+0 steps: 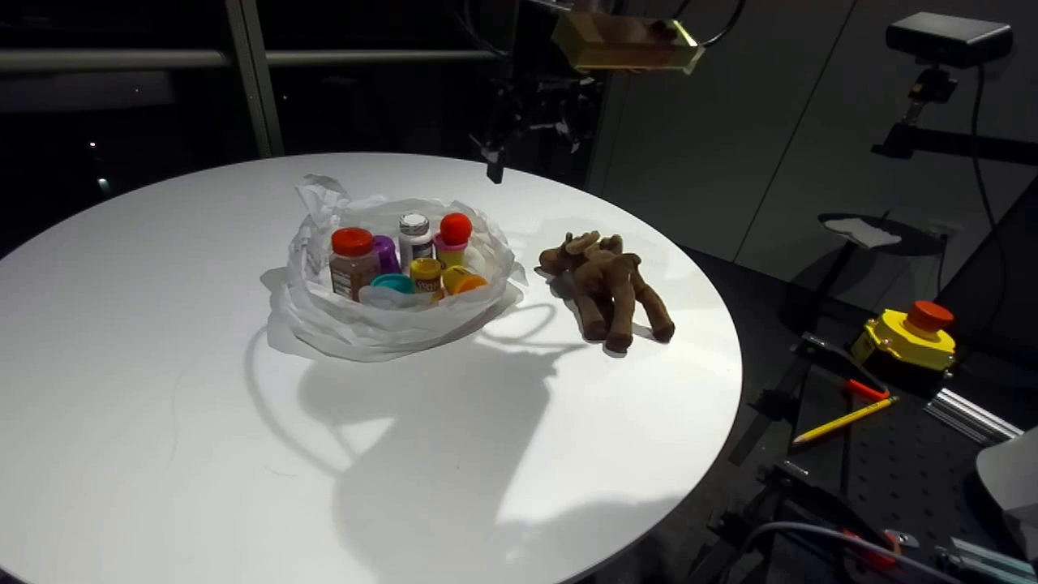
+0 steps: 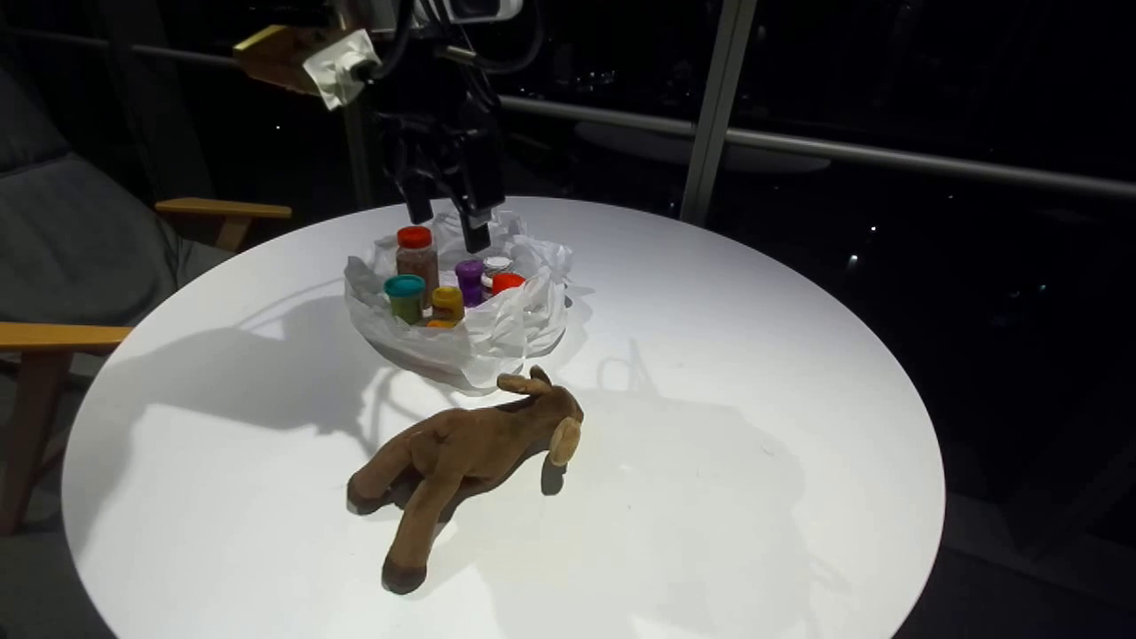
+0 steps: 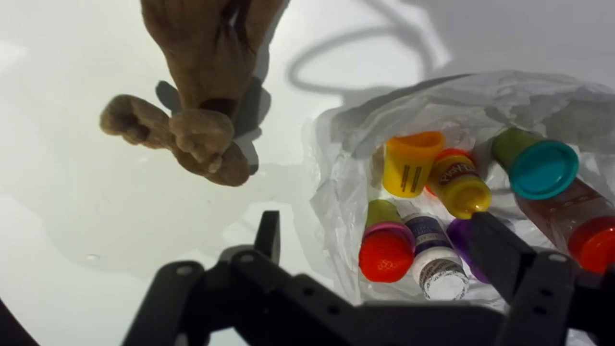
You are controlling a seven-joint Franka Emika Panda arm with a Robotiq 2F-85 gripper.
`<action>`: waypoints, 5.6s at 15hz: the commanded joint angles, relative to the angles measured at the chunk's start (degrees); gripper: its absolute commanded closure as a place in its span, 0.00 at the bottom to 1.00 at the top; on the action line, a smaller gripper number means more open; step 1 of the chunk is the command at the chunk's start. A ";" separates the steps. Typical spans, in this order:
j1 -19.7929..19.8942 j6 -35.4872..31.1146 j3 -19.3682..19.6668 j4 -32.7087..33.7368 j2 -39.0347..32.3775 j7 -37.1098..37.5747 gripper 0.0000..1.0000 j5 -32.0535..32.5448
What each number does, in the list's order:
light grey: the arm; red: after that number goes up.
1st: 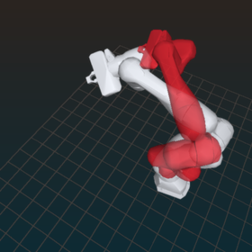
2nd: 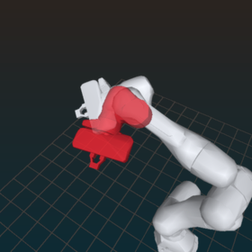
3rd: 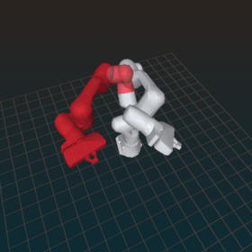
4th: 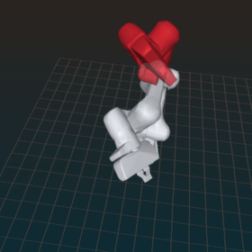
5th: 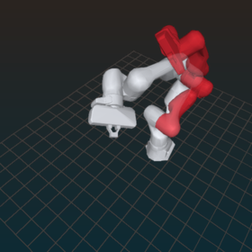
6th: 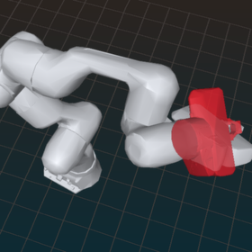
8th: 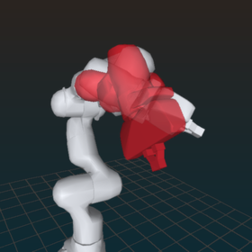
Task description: Put the contents on the table inside the plastic bag.
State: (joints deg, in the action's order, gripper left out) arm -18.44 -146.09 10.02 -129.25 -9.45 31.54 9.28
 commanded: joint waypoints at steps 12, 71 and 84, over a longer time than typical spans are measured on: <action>12.85 1.46 -3.97 -3.75 -8.56 -5.89 0.00 0.02; 13.78 -29.28 -17.09 2.08 -10.47 -27.67 0.00 -5.95; 4.85 15.34 -12.03 -1.16 11.55 -4.12 0.00 1.44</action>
State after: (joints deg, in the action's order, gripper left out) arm -14.67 -141.95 1.56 -129.28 -4.78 25.01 14.12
